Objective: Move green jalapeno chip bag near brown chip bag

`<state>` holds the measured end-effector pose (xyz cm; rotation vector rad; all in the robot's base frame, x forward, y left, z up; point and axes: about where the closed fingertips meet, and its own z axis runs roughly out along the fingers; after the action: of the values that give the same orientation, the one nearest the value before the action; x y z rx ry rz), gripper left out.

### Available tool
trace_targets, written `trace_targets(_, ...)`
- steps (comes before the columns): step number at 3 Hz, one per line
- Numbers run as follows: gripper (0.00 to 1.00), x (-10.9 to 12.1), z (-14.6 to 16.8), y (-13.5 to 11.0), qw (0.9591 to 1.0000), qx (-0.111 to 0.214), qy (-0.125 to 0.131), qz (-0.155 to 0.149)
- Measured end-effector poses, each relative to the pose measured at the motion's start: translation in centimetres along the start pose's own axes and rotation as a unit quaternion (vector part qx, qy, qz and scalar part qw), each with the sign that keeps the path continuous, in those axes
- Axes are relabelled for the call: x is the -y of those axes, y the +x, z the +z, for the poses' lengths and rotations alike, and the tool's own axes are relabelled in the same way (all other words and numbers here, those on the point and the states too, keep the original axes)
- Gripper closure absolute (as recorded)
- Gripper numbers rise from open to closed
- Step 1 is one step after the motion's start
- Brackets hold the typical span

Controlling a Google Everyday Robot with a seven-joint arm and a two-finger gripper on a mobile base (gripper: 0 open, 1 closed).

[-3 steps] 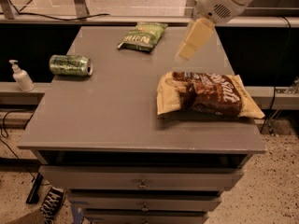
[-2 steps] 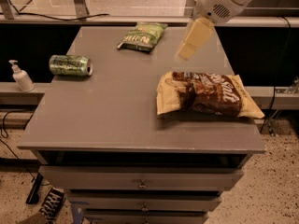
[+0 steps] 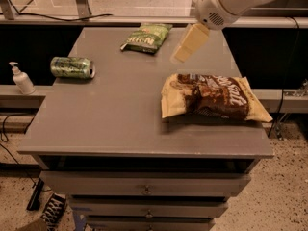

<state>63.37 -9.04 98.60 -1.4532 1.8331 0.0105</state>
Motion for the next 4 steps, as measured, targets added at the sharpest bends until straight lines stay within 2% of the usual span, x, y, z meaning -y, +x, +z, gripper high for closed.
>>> trace_targets(1, 0.00, 2.2, 5.1, -0.8, 0.9991, 0.017, 0.013, 0.037)
trace_targets(2, 0.00, 3.9, 10.5, -3.1, 0.9972, 0.038, 0.013, 0.064)
trace_targets(3, 0.00, 4.4, 15.4, -4.5, 0.9944, 0.048, 0.001, 0.095)
trace_targets(4, 0.00, 4.1, 20.2, -5.0, 0.9921, 0.041, -0.012, 0.118)
